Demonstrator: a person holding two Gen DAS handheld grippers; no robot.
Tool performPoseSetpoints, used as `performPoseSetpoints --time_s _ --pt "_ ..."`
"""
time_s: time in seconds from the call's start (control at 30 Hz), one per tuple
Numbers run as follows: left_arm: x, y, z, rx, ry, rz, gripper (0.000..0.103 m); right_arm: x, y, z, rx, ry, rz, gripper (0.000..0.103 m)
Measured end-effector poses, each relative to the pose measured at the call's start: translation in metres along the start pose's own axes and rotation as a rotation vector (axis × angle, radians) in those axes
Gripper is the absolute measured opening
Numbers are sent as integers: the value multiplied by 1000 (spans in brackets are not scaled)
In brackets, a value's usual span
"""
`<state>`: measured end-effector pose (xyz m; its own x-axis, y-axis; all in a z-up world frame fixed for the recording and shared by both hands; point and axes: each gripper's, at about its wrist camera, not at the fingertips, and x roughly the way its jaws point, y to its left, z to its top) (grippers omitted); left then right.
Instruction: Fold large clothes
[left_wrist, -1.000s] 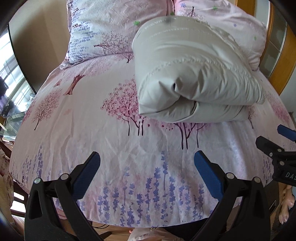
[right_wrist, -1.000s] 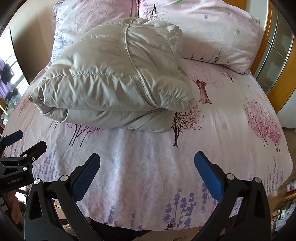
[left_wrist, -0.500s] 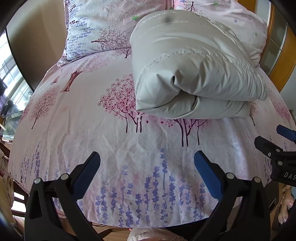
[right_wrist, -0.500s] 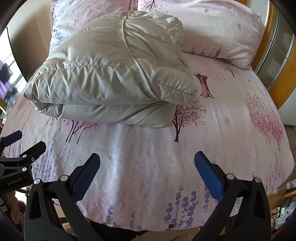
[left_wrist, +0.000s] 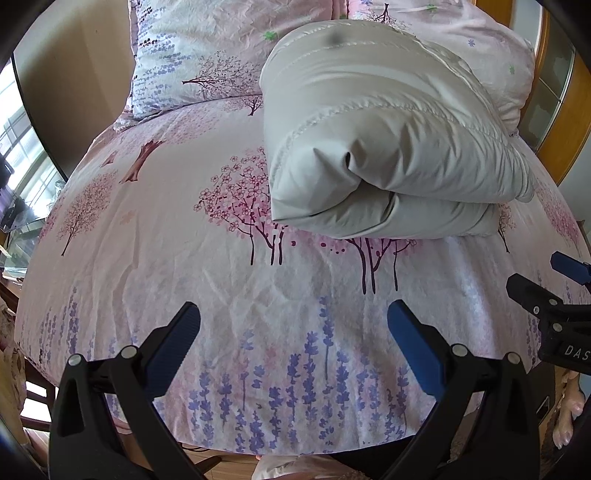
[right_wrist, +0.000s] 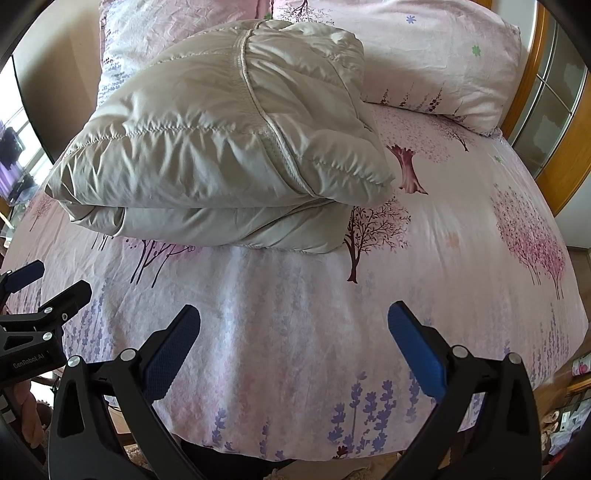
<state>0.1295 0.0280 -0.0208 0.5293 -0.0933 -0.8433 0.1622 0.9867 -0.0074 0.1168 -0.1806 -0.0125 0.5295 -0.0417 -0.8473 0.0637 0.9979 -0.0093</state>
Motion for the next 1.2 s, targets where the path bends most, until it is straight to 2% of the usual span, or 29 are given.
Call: performPoseSetpoints --time_s 1.2 --pt "0 -2 1 7 -8 -11 101 5 2 -1 32 6 4 102"
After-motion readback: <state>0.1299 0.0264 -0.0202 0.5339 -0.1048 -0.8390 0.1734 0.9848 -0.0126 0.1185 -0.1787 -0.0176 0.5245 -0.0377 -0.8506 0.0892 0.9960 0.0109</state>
